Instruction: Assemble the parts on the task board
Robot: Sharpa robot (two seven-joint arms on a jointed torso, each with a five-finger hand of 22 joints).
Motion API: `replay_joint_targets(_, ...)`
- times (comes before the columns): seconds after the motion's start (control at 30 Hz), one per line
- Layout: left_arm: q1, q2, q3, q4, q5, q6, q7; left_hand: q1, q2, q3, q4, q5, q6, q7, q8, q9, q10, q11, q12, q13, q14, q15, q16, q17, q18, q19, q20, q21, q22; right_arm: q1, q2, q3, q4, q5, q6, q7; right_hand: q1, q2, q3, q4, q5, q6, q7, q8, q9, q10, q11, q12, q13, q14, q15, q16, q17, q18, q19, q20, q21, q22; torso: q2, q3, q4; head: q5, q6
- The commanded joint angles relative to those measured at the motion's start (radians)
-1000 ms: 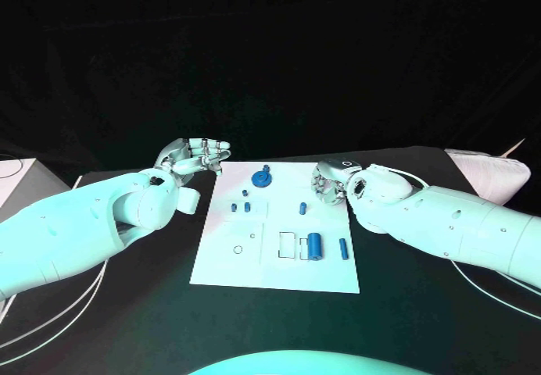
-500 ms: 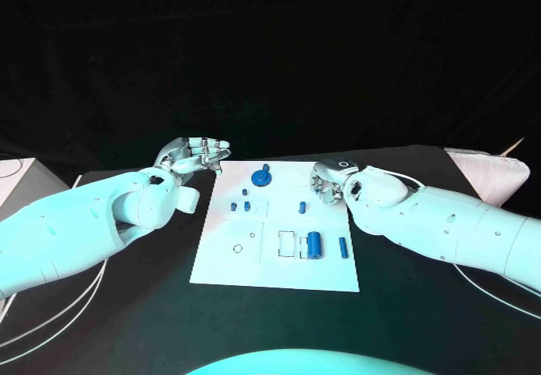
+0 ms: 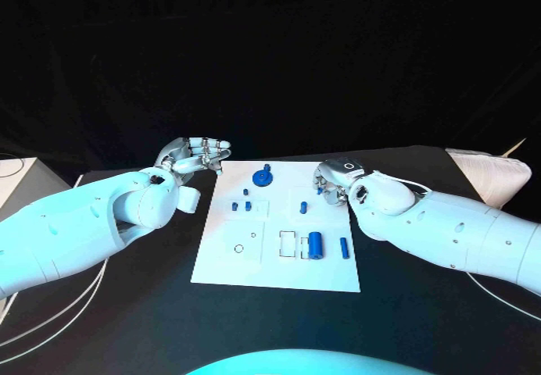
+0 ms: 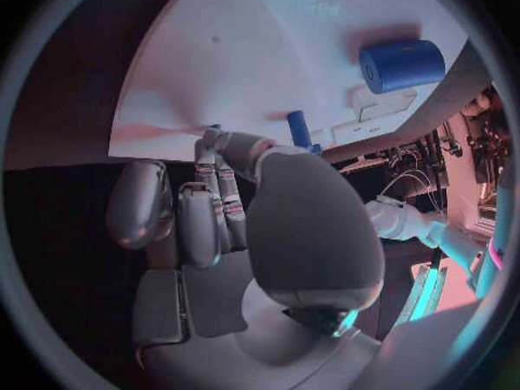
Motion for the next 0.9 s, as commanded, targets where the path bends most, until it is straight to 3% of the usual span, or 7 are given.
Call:
replay_joint_targets(0.03,0.0,0.0,0.001,0.002,-0.003,-0.001,0.006,0.001,0.007,-0.001,-0.008,0.001,-0.009,-0.001,0.006,0.0,-0.009,-0.002,0.008,-0.001,0.002,0.002,-0.006,-0.002,0.016,-0.001,0.001,-0.006,-0.002,0.004,-0.013,0.003,0.021,-0.027,-0.082,-0.002,-0.024,-0.01,-0.006,0.002,-0.004,0.009,0.002,0.004,0.002,0.024,-0.022,-0.009,0.008,0.061,-0.006,0.0,0.018,-0.014,0.033,-0.008,0.009,0.006,0.0,0.0001,-0.0011,0.001,0.002)
replay_joint_targets(0.5,0.0,-0.006,0.001,0.002,-0.001,-0.002,0.007,0.002,0.006,-0.002,-0.009,0.001,-0.01,-0.001,0.006,0.0,-0.01,-0.002,0.008,-0.002,0.002,0.003,-0.007,-0.002,0.016,-0.001,0.001,-0.006,-0.002,0.022,-0.104,0.017,0.178,0.027,-0.153,0.029,-0.028,-0.012,-0.005,0.0,-0.001,0.011,0.001,0.004,0.004,0.027,-0.022,-0.01,0.01,0.06,-0.006,0.0,0.016,-0.017,0.035,-0.008,0.025,0.016,0.0,-0.0001,-0.0041,0.007,0.011)
replay_joint_targets(0.67,-0.001,-0.006,0.001,0.005,0.0,-0.002,0.006,0.002,0.006,-0.002,-0.009,0.001,-0.01,-0.001,0.006,0.0,-0.01,-0.002,0.008,-0.002,0.002,0.003,-0.007,-0.002,0.016,-0.001,0.001,-0.006,-0.002,0.023,-0.113,0.019,0.199,0.035,-0.127,0.026,-0.031,-0.013,-0.006,0.0,-0.001,0.012,0.001,0.004,0.004,0.027,-0.022,-0.011,0.011,0.06,-0.006,0.0,0.015,-0.017,0.035,-0.008,0.026,0.017,-0.002,-0.0016,-0.0017,-0.004,0.015)
replay_joint_targets(0.83,-0.002,-0.01,0.001,0.008,0.001,-0.003,0.004,0.002,0.006,-0.002,-0.009,0.001,-0.01,-0.001,0.006,0.0,-0.01,-0.002,0.008,-0.002,0.002,0.003,-0.007,-0.002,0.016,-0.001,0.001,-0.006,-0.002,0.022,-0.123,0.019,0.213,0.037,-0.106,0.024,-0.032,-0.015,-0.006,-0.001,-0.003,0.011,0.002,0.003,0.004,0.026,-0.022,-0.013,0.011,0.06,-0.006,-0.002,0.012,-0.016,0.034,-0.008,0.023,0.016,0.0,0.0016,-0.0044,0.004,0.017)
replay_joint_targets(0.9,-0.002,-0.011,0.001,0.007,0.001,-0.004,0.005,0.002,0.006,-0.002,-0.009,0.001,-0.01,-0.001,0.006,0.0,-0.01,-0.002,0.008,-0.002,0.002,0.003,-0.007,-0.002,0.016,-0.001,0.001,-0.006,-0.002,0.022,-0.128,0.019,0.222,0.04,-0.1,0.025,-0.035,-0.017,-0.008,-0.001,-0.003,0.01,0.003,0.002,0.004,0.025,-0.021,-0.014,0.012,0.059,-0.006,-0.004,0.009,-0.016,0.033,-0.008,0.021,0.016,0.0,0.0009,-0.0048,0.005,0.018)
